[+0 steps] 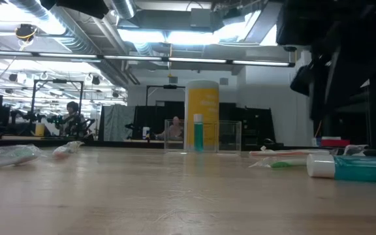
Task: Pick & Place toothbrushing station
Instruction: Put the blue mouthwash into the transparent organizer
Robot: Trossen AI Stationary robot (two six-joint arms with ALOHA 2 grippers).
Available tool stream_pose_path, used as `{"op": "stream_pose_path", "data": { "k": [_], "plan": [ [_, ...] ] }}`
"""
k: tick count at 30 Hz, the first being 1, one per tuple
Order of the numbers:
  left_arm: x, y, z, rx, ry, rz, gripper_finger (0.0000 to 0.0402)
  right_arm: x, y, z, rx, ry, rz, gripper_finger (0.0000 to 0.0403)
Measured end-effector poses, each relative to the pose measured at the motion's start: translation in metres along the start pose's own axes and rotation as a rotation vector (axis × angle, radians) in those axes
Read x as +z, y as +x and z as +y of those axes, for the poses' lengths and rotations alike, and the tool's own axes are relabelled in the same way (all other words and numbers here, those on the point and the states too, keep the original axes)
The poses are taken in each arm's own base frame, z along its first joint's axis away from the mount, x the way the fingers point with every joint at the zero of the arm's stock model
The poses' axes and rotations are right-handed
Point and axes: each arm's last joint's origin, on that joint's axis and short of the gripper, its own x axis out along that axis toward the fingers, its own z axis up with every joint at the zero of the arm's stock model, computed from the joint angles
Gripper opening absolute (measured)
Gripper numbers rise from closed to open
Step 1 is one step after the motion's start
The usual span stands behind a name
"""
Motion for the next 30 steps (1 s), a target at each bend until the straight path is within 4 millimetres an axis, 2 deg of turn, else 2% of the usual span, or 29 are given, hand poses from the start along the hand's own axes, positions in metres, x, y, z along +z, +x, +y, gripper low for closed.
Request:
{"op": "stream_pose_path", "data": {
  "k": [4,7,18,30],
  "plan": [
    [0.000,0.000,-0.001,-0.006,0.003,0.004,0.0104,0.002,0.007,-0.003,-0.011,0.025,-0.004,0.0218],
    [0.000,0.000,-0.001,-0.006,0.005,0.005,0.0104,0.001,0.014,-0.004,-0.022,0.040,0.020,0.0233],
    [0.000,0.000,-0.001,-0.015,0.014,0.018,0.0104,-0.008,0.051,-0.006,-0.026,0.058,0.110,0.0215],
    [0.000,0.000,-0.001,-0.021,0.027,0.022,0.0104,-0.009,0.058,-0.008,-0.070,0.060,0.101,0.0213]
  ]
}}
